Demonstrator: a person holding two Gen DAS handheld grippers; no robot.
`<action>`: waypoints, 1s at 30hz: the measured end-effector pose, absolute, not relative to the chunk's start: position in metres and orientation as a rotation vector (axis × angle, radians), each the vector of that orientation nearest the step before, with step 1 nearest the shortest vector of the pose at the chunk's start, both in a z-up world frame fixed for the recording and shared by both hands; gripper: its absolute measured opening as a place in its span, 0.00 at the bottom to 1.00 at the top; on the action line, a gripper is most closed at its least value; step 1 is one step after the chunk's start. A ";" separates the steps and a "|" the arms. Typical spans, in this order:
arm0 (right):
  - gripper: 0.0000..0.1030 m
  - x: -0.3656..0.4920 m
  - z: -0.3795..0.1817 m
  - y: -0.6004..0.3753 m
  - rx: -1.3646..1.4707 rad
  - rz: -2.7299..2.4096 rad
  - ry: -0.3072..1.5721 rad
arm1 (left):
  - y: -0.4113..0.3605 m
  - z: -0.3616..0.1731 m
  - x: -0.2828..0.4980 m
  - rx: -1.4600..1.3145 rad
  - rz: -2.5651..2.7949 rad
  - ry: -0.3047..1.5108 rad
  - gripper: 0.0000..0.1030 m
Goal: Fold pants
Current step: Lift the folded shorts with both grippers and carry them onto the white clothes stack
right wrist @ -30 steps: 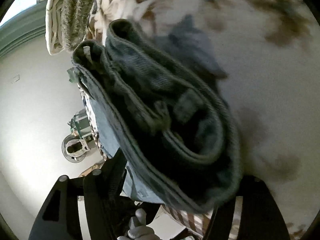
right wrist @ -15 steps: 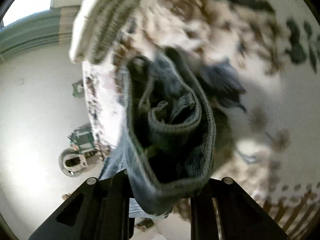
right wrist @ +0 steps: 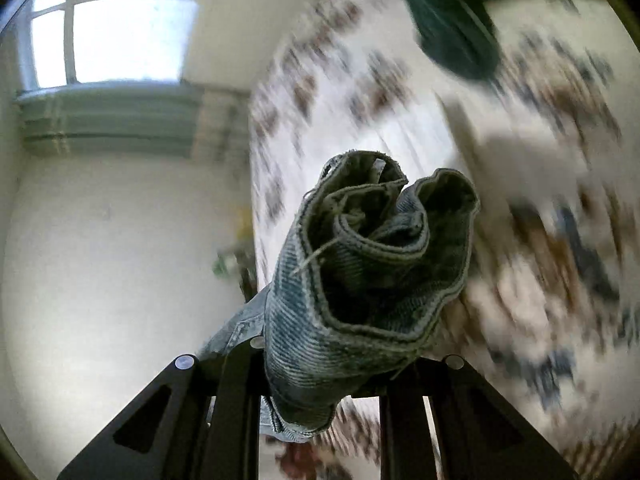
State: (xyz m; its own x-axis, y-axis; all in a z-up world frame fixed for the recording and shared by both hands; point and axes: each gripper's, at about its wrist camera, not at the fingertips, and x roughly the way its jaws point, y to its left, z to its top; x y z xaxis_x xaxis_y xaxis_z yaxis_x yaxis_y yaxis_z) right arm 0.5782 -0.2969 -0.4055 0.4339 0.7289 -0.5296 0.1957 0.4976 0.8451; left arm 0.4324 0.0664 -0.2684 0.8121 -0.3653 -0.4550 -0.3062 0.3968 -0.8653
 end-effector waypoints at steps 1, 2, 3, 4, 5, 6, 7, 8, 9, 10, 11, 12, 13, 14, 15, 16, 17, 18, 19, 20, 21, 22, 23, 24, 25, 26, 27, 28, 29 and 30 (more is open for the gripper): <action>0.17 0.600 -0.392 -0.293 1.036 0.407 1.056 | 0.073 -0.261 0.461 -1.174 -0.081 0.657 0.18; 0.17 0.618 -0.383 -0.289 1.039 0.398 1.022 | 0.078 -0.256 0.482 -1.167 -0.111 0.651 0.18; 0.17 0.634 -0.377 -0.287 1.042 0.392 0.985 | 0.085 -0.252 0.507 -1.152 -0.143 0.645 0.18; 0.17 0.652 -0.373 -0.282 1.037 0.383 0.951 | 0.091 -0.251 0.537 -1.121 -0.171 0.646 0.18; 0.17 0.668 -0.374 -0.278 1.032 0.373 0.925 | 0.094 -0.253 0.553 -1.106 -0.185 0.645 0.18; 0.17 0.682 -0.380 -0.273 1.033 0.360 0.909 | 0.100 -0.263 0.576 -1.088 -0.208 0.652 0.18; 0.17 0.697 -0.391 -0.268 1.033 0.342 0.901 | 0.101 -0.272 0.587 -1.074 -0.210 0.667 0.18; 0.17 0.705 -0.406 -0.265 1.033 0.327 0.901 | 0.107 -0.292 0.602 -1.065 -0.221 0.693 0.18; 0.17 0.711 -0.424 -0.261 1.040 0.307 0.906 | 0.110 -0.314 0.612 -1.058 -0.241 0.726 0.18; 0.17 0.716 -0.453 -0.258 1.054 0.286 0.921 | 0.115 -0.345 0.623 -1.038 -0.232 0.781 0.18; 0.17 0.718 -0.476 -0.257 1.060 0.270 0.943 | 0.118 -0.366 0.630 -1.036 -0.229 0.820 0.18; 0.17 0.719 -0.500 -0.254 1.059 0.253 0.971 | 0.121 -0.397 0.633 -1.039 -0.221 0.885 0.19; 0.17 0.716 -0.529 -0.251 1.049 0.233 1.009 | 0.124 -0.425 0.632 -1.048 -0.198 0.946 0.19; 0.17 0.714 -0.549 -0.248 1.044 0.218 1.044 | 0.125 -0.443 0.627 -1.056 -0.186 0.981 0.19; 0.17 0.710 -0.567 -0.245 1.041 0.203 1.072 | 0.128 -0.459 0.623 -1.056 -0.176 1.008 0.19; 0.17 0.705 -0.581 -0.243 1.039 0.193 1.086 | 0.129 -0.475 0.614 -1.057 -0.174 1.037 0.19; 0.17 0.699 -0.592 -0.243 1.042 0.182 1.088 | 0.130 -0.482 0.607 -1.059 -0.178 1.051 0.22; 0.17 0.696 -0.598 -0.243 1.054 0.182 1.089 | 0.131 -0.487 0.601 -1.058 -0.185 1.066 0.23; 0.21 0.694 -0.604 -0.243 1.061 0.182 1.093 | 0.133 -0.489 0.597 -1.053 -0.191 1.085 0.24; 0.24 0.693 -0.606 -0.243 1.064 0.179 1.104 | 0.134 -0.490 0.592 -1.057 -0.198 1.094 0.26; 0.28 0.694 -0.609 -0.244 1.069 0.177 1.120 | 0.135 -0.489 0.586 -1.066 -0.202 1.099 0.28; 0.37 0.693 -0.612 -0.245 1.080 0.179 1.134 | 0.137 -0.487 0.581 -1.072 -0.204 1.106 0.29; 0.41 0.693 -0.614 -0.248 1.080 0.170 1.148 | 0.140 -0.480 0.581 -1.071 -0.202 1.117 0.31; 0.42 0.689 -0.613 -0.249 1.071 0.154 1.158 | 0.142 -0.476 0.577 -1.061 -0.201 1.125 0.34; 0.42 0.683 -0.610 -0.251 1.061 0.142 1.157 | 0.144 -0.471 0.575 -1.041 -0.196 1.135 0.35; 0.43 0.680 -0.607 -0.253 1.045 0.122 1.158 | 0.147 -0.467 0.573 -1.023 -0.193 1.142 0.36; 0.44 0.682 -0.606 -0.257 1.035 0.114 1.163 | 0.152 -0.465 0.580 -1.000 -0.186 1.152 0.37; 0.44 0.678 -0.603 -0.259 1.017 0.103 1.170 | 0.152 -0.461 0.577 -0.971 -0.180 1.163 0.37; 0.44 0.675 -0.600 -0.261 1.003 0.090 1.172 | 0.153 -0.456 0.580 -0.952 -0.173 1.169 0.38; 0.45 0.673 -0.596 -0.261 0.979 0.075 1.178 | 0.152 -0.451 0.577 -0.914 -0.163 1.181 0.38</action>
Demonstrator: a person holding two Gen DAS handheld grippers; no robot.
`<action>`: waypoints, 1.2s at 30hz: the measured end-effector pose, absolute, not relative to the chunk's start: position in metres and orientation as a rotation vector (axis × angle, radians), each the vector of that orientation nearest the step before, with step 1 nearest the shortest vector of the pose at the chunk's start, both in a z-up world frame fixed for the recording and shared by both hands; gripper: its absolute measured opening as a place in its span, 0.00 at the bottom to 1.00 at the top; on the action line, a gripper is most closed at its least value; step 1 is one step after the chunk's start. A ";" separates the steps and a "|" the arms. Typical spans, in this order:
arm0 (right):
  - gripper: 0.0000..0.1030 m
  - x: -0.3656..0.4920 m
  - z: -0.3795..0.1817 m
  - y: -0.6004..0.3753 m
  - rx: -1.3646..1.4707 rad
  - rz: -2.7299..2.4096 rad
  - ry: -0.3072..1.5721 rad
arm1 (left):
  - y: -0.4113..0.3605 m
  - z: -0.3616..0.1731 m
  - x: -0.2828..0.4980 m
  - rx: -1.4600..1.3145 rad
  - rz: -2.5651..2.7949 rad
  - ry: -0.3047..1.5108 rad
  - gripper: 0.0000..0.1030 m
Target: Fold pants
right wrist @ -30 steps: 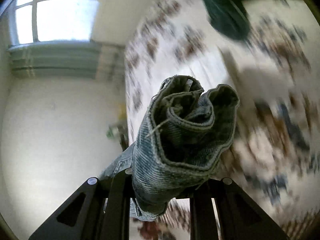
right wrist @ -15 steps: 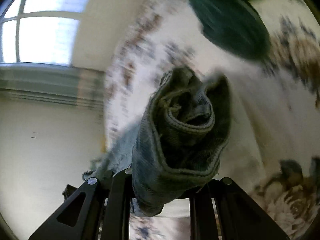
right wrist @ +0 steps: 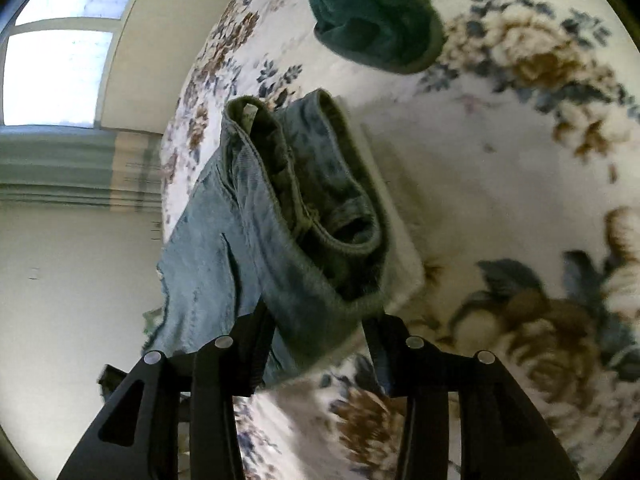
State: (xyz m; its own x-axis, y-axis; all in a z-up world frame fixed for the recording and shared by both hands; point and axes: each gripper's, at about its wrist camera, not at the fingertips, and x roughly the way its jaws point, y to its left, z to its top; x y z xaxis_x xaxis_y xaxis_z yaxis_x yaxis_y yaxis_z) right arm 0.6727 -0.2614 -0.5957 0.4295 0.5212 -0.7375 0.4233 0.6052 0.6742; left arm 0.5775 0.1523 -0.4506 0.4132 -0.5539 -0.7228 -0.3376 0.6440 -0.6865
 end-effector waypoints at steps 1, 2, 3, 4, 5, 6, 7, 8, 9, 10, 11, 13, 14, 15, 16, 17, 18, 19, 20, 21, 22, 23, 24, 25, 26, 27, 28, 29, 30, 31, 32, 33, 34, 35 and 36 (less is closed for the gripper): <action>0.45 0.671 -0.590 -0.261 0.938 0.057 1.188 | 0.151 -0.444 0.574 -0.873 -0.154 1.188 0.38; 0.45 0.668 -0.584 -0.261 0.902 0.042 1.192 | 0.152 -0.441 0.577 -0.831 -0.136 1.195 0.45; 0.46 0.665 -0.575 -0.259 0.847 0.020 1.195 | 0.150 -0.433 0.574 -0.760 -0.098 1.207 0.57; 0.51 0.661 -0.563 -0.257 0.780 -0.003 1.194 | 0.148 -0.424 0.571 -0.690 -0.063 1.213 0.60; 0.55 0.656 -0.554 -0.255 0.739 -0.013 1.191 | 0.146 -0.417 0.567 -0.644 -0.049 1.215 0.66; 0.63 0.650 -0.543 -0.252 0.693 -0.028 1.193 | 0.143 -0.409 0.563 -0.579 -0.024 1.221 0.70; 0.69 0.645 -0.530 -0.248 0.633 -0.049 1.193 | 0.138 -0.400 0.559 -0.504 0.003 1.229 0.70; 0.73 0.639 -0.516 -0.243 0.574 -0.064 1.188 | 0.135 -0.395 0.555 -0.454 0.013 1.231 0.70; 0.85 0.638 -0.505 -0.237 0.508 -0.083 1.190 | 0.130 -0.386 0.550 -0.385 0.024 1.226 0.70; 0.95 0.633 -0.490 -0.229 0.432 -0.103 1.185 | 0.126 -0.381 0.548 -0.333 0.034 1.218 0.71; 0.98 0.627 -0.478 -0.223 0.382 -0.113 1.178 | 0.120 -0.370 0.544 -0.276 0.046 1.201 0.75; 1.00 0.614 -0.452 -0.210 0.285 -0.139 1.159 | 0.110 -0.352 0.537 -0.196 0.051 1.169 0.92; 1.00 0.605 -0.437 -0.205 0.249 -0.149 1.145 | 0.104 -0.340 0.531 -0.167 0.051 1.154 0.96; 1.00 0.597 -0.424 -0.200 0.221 -0.159 1.134 | 0.099 -0.327 0.525 -0.142 0.048 1.137 0.97; 1.00 0.586 -0.408 -0.196 0.201 -0.161 1.118 | 0.095 -0.318 0.522 -0.121 0.048 1.124 0.97; 1.00 0.578 -0.396 -0.192 0.187 -0.164 1.106 | 0.090 -0.306 0.516 -0.098 0.050 1.105 0.97; 1.00 0.569 -0.383 -0.189 0.172 -0.170 1.092 | 0.087 -0.294 0.510 -0.084 0.048 1.088 0.97; 1.00 0.558 -0.368 -0.185 0.155 -0.176 1.078 | 0.083 -0.279 0.499 -0.070 0.048 1.065 0.97; 1.00 0.545 -0.352 -0.182 0.145 -0.175 1.064 | 0.080 -0.268 0.493 -0.064 0.052 1.050 0.97; 1.00 0.535 -0.339 -0.180 0.140 -0.174 1.052 | 0.078 -0.255 0.484 -0.059 0.053 1.031 0.97; 1.00 0.520 -0.320 -0.178 0.134 -0.171 1.034 | 0.075 -0.239 0.472 -0.051 0.050 1.008 0.97; 1.00 0.509 -0.306 -0.178 0.130 -0.165 1.018 | 0.072 -0.229 0.465 -0.046 0.050 0.992 0.97; 1.00 0.497 -0.293 -0.176 0.125 -0.164 1.006 | 0.070 -0.215 0.453 -0.039 0.054 0.968 0.97; 1.00 0.482 -0.275 -0.176 0.119 -0.162 0.983 | 0.067 -0.200 0.440 -0.033 0.058 0.944 0.97; 1.00 0.469 -0.260 -0.175 0.110 -0.161 0.967 | 0.064 -0.189 0.429 -0.029 0.059 0.926 0.97; 1.00 0.452 -0.244 -0.175 0.100 -0.160 0.944 | 0.062 -0.176 0.415 -0.030 0.056 0.906 0.97; 1.00 0.439 -0.230 -0.173 0.096 -0.161 0.930 | 0.061 -0.164 0.402 -0.036 0.053 0.888 0.97; 1.00 0.425 -0.217 -0.174 0.095 -0.156 0.915 | 0.059 -0.156 0.392 -0.038 0.053 0.875 0.97; 1.00 0.412 -0.204 -0.175 0.097 -0.152 0.902 | 0.057 -0.144 0.375 -0.038 0.051 0.856 0.97; 1.00 0.396 -0.190 -0.175 0.097 -0.151 0.885 | 0.055 -0.136 0.364 -0.037 0.047 0.845 0.97; 1.00 0.379 -0.176 -0.176 0.094 -0.147 0.864 | 0.052 -0.126 0.349 -0.030 0.050 0.831 0.97; 1.00 0.366 -0.165 -0.175 0.091 -0.143 0.848 | 0.050 -0.116 0.333 -0.020 0.057 0.817 0.97; 1.00 0.349 -0.153 -0.174 0.085 -0.141 0.830 | 0.048 -0.106 0.317 -0.016 0.059 0.802 0.97; 1.00 0.333 -0.142 -0.174 0.080 -0.139 0.815 | 0.047 -0.100 0.307 -0.016 0.062 0.793 0.97; 1.00 0.319 -0.132 -0.174 0.077 -0.133 0.803 | 0.046 -0.092 0.292 -0.018 0.068 0.783 0.97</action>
State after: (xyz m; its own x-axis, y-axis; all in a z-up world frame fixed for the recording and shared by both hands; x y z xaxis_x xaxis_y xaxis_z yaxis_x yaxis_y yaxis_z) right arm 0.3191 -0.1736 -0.1325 0.6867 -0.0895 -0.7214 0.1480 0.9888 0.0182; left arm 0.2924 0.0459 -0.0920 0.7067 0.0547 -0.7054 -0.0677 0.9977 0.0095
